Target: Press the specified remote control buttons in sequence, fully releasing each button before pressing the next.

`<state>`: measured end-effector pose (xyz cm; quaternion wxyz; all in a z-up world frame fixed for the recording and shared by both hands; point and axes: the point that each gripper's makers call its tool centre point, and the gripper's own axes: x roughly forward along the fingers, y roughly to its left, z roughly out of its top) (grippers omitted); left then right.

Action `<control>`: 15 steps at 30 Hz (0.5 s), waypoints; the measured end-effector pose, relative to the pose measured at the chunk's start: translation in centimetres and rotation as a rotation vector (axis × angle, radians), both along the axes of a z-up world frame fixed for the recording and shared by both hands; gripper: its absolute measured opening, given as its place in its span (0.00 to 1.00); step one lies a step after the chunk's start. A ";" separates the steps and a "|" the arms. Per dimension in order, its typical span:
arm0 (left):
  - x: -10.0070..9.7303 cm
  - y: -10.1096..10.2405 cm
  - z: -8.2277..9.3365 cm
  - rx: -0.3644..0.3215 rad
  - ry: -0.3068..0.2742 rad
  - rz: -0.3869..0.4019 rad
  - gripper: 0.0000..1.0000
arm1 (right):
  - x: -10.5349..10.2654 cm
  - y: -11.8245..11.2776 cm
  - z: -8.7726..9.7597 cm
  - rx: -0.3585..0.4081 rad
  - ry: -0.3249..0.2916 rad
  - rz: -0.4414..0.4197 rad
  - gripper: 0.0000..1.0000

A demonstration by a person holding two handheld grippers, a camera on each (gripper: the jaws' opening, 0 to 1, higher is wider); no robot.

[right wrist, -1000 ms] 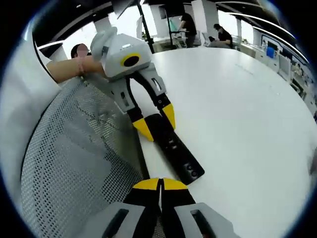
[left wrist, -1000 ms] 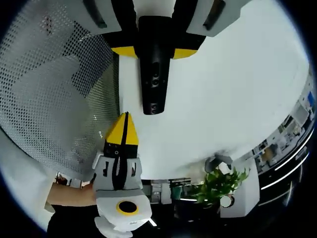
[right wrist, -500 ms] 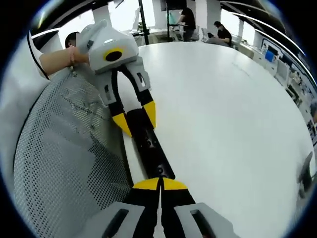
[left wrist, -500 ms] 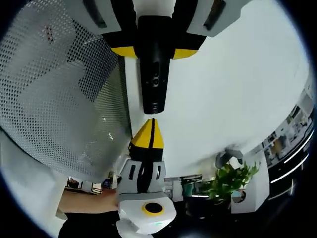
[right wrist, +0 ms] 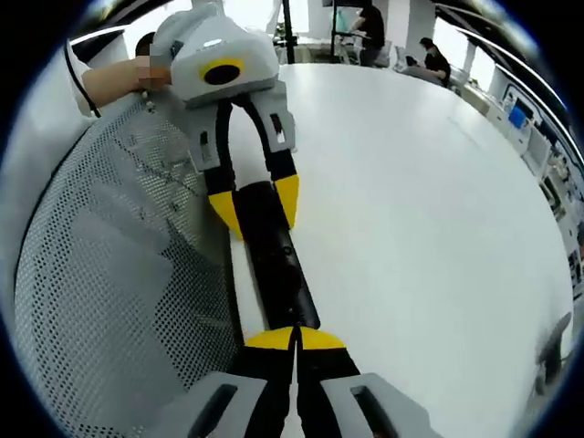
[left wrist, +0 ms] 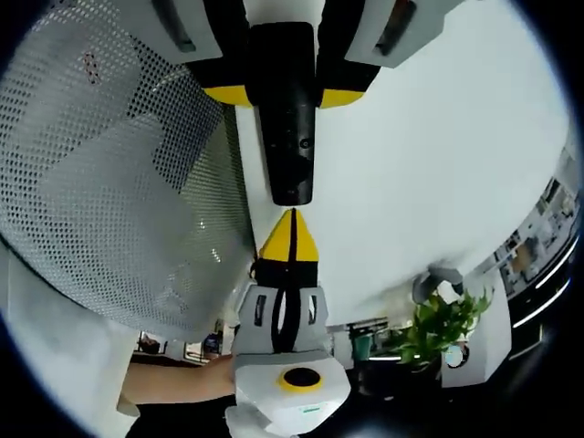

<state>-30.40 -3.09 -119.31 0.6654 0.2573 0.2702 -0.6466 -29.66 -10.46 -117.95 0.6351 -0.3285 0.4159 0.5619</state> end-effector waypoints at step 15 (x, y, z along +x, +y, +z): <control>0.0 -0.1 0.0 -0.023 -0.004 -0.014 0.25 | -0.4 0.3 -0.6 -0.086 -0.065 0.251 0.00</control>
